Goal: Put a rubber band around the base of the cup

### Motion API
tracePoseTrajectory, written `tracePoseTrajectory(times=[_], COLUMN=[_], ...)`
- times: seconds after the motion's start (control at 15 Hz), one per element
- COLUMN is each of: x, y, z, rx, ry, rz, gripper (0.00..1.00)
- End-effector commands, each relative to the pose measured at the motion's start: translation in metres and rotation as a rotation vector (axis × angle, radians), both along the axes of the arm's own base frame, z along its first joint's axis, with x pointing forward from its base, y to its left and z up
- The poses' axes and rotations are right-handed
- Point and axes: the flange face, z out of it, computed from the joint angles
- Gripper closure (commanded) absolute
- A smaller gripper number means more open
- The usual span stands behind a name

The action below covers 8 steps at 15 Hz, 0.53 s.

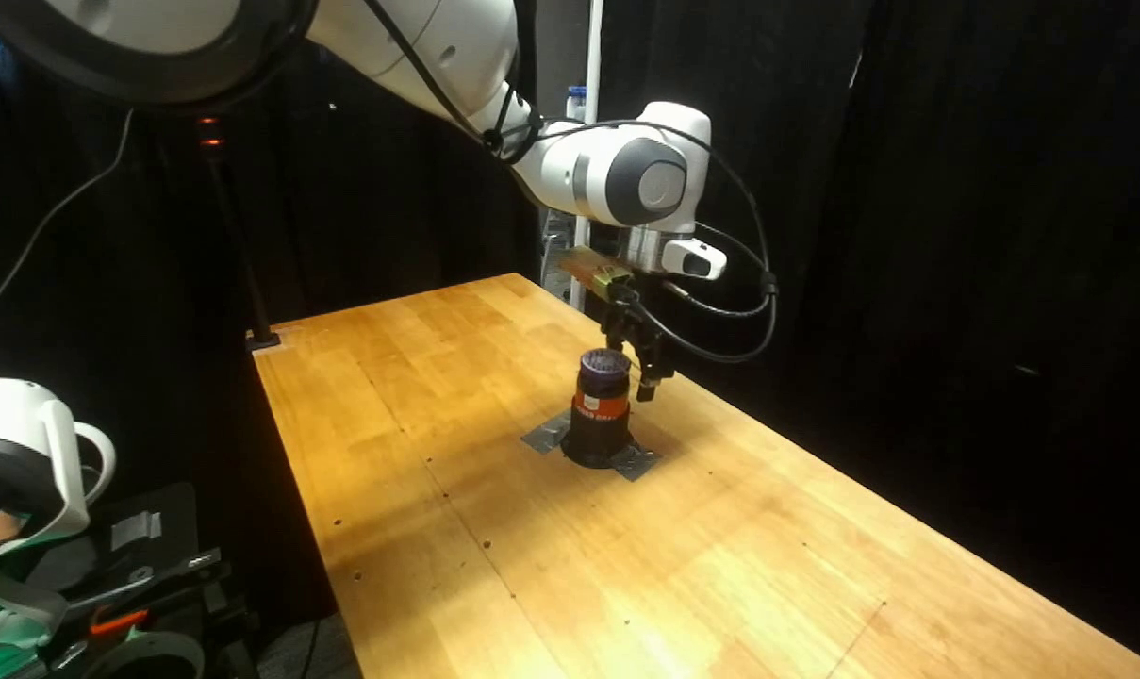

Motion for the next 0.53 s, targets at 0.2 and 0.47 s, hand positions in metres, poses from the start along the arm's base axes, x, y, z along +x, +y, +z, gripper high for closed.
tracePoseTrajectory(times=[0.2,0.47], x=[-0.02,-0.046], y=[0.003,-0.001], z=[-0.002,0.013], rx=[-0.001,0.013], ry=[0.058,0.052], rz=[0.015,-0.017], gripper=[0.0,0.0])
